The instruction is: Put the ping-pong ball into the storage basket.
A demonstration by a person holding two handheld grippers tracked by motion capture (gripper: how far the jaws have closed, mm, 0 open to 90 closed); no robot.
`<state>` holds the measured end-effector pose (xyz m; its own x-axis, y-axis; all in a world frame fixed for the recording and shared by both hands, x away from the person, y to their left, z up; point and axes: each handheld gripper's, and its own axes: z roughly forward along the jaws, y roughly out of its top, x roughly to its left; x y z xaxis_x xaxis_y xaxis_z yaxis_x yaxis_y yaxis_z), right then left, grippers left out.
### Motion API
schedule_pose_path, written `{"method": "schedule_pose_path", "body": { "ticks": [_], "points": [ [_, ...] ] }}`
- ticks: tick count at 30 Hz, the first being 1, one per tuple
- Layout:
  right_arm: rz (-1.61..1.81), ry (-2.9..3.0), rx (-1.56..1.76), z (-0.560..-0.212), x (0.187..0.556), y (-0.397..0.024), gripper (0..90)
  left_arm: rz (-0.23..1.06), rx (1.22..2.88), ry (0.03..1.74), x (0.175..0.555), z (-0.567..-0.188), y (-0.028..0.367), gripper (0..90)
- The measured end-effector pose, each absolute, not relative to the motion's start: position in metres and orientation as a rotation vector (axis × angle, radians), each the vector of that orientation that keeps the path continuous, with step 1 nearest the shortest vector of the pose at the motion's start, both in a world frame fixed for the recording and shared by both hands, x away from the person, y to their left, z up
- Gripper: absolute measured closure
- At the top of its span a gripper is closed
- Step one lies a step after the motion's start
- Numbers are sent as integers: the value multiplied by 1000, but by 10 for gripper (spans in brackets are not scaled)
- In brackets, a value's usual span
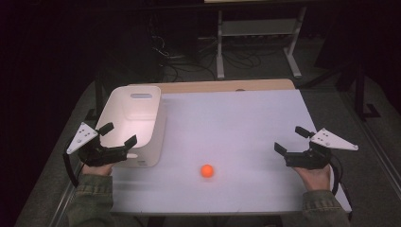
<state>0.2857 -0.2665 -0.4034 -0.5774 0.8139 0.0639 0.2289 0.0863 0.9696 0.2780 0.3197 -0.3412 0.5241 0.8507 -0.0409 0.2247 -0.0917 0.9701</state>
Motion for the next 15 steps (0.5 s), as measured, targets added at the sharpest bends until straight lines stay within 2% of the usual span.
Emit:
{"method": "schedule_pose_path", "body": {
  "ticks": [15],
  "points": [
    [1516,1892,1012,-404,286,-263,0,689,1715,860,281,-324,302,0]
  ]
}}
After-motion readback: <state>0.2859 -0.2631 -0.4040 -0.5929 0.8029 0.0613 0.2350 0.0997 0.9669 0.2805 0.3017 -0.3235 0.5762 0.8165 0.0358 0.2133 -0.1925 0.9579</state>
